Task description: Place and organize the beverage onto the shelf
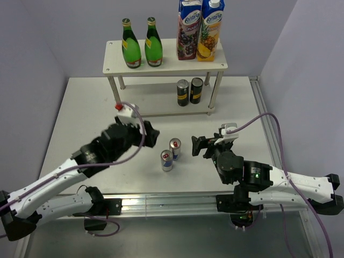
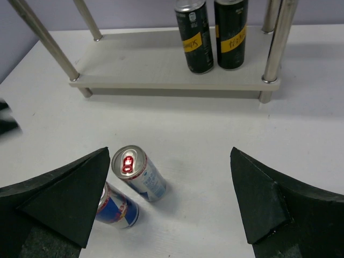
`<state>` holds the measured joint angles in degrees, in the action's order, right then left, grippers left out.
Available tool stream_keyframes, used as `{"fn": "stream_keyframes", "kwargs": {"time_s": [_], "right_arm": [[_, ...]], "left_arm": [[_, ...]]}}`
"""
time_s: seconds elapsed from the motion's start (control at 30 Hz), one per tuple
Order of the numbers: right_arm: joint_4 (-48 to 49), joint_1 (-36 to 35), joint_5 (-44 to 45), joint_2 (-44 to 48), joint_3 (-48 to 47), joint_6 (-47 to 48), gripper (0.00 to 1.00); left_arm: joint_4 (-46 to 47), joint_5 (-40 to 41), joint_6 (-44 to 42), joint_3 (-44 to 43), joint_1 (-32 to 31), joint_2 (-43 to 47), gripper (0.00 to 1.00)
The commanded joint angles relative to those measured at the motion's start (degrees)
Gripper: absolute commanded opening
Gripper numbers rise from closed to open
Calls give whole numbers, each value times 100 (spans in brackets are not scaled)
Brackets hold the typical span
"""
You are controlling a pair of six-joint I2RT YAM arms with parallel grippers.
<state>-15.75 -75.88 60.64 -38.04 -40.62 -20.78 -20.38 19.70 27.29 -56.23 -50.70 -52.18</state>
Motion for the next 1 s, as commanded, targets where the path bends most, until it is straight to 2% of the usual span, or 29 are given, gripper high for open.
{"fn": "stream_keyframes", "kwargs": {"time_s": [0.0, 0.03, 0.13, 0.3, 0.5, 0.73, 0.8, 0.83, 0.93, 0.97], "right_arm": [[221, -32, -298, -72, 115, -312, 100], [256, -32, -333, -124, 142, -357, 100], [222, -32, -456, -221, 204, -594, 100], [37, -24, -457, -239, 265, -910, 100], [-174, -24, -448, 33, 406, -1095, 100], [36, -15, -544, -62, 643, -1253, 100], [54, -24, -589, -150, 678, -1271, 100], [80, -24, -606, -229, 696, -1262, 100], [370, -15, -886, -352, 897, -1236, 100], [649, 2, -1018, -397, 1063, -1219, 100]], "left_arm": [[657, 726, 830, 1285, -826, 182, 100], [815, 832, 961, 1490, -1245, 217, 99], [1106, 1289, 1286, 1992, -1985, 34, 99], [1984, 1422, 1533, 2476, -2733, -520, 99], [2284, 1545, 1517, 2213, -2823, -1399, 99], [2740, 2406, 1314, 2046, -2674, -2295, 99], [3126, 2468, 1244, 2080, -2621, -2428, 95], [3250, 2512, 1183, 2124, -2542, -2533, 91], [3646, 2460, 1060, 2186, -2376, -2700, 48], [3647, 2485, 1059, 2160, -2340, -2718, 29]]}}
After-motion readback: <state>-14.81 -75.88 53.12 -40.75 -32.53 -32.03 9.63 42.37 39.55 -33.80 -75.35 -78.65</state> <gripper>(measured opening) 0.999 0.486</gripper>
